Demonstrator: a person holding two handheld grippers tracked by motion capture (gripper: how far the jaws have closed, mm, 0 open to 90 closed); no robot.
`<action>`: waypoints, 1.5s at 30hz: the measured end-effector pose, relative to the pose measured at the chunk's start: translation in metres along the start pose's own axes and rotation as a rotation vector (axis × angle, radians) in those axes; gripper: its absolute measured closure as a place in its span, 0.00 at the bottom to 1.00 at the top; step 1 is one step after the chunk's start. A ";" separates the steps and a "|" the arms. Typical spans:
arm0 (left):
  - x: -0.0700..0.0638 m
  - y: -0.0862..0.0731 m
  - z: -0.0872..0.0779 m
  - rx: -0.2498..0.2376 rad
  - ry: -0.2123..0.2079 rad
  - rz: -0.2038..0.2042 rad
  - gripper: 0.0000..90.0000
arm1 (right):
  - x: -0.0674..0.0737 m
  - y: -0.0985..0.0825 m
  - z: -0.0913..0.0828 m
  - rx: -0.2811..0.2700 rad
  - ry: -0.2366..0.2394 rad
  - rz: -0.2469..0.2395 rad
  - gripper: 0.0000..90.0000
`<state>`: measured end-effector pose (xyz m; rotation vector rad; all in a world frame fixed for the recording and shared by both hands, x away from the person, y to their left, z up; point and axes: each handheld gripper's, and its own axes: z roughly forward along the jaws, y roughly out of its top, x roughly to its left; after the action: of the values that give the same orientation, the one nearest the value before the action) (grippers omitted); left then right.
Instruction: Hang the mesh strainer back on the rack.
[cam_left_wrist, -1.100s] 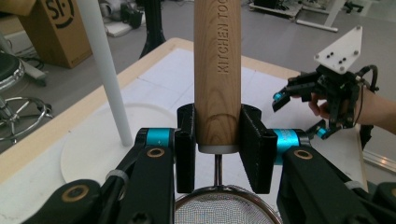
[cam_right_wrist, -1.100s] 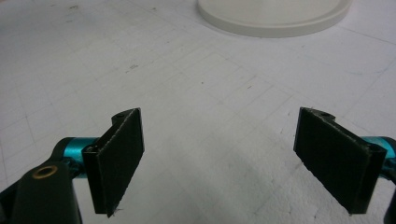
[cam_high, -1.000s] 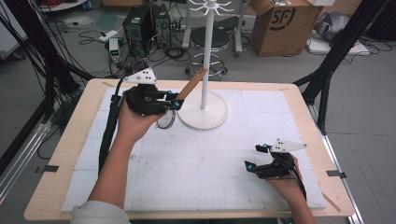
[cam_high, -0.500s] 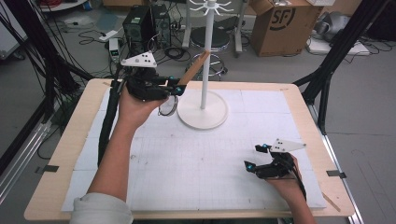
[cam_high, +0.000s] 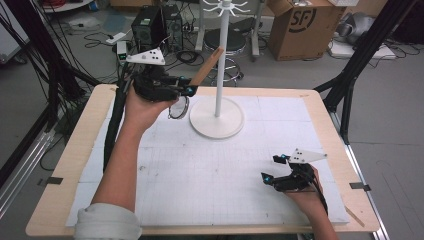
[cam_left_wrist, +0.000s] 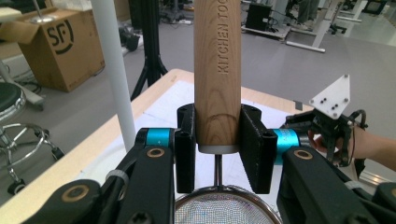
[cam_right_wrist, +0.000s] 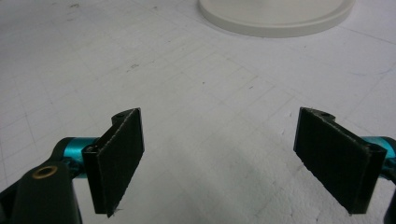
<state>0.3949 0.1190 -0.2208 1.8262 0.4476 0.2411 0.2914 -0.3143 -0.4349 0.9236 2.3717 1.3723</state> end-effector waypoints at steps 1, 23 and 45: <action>0.000 0.002 -0.001 -0.010 0.003 0.000 0.77 | 0.000 0.000 0.000 0.000 -0.001 0.001 0.17; 0.013 0.051 -0.005 -0.039 0.070 0.037 0.77 | 0.001 0.001 -0.002 -0.001 -0.004 -0.018 0.17; 0.026 0.058 0.009 0.006 0.165 0.031 0.77 | 0.000 -0.001 -0.002 0.006 -0.005 -0.014 0.17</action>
<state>0.4326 0.1083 -0.1697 1.8273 0.5353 0.4139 0.2899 -0.3161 -0.4344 0.9091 2.3752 1.3566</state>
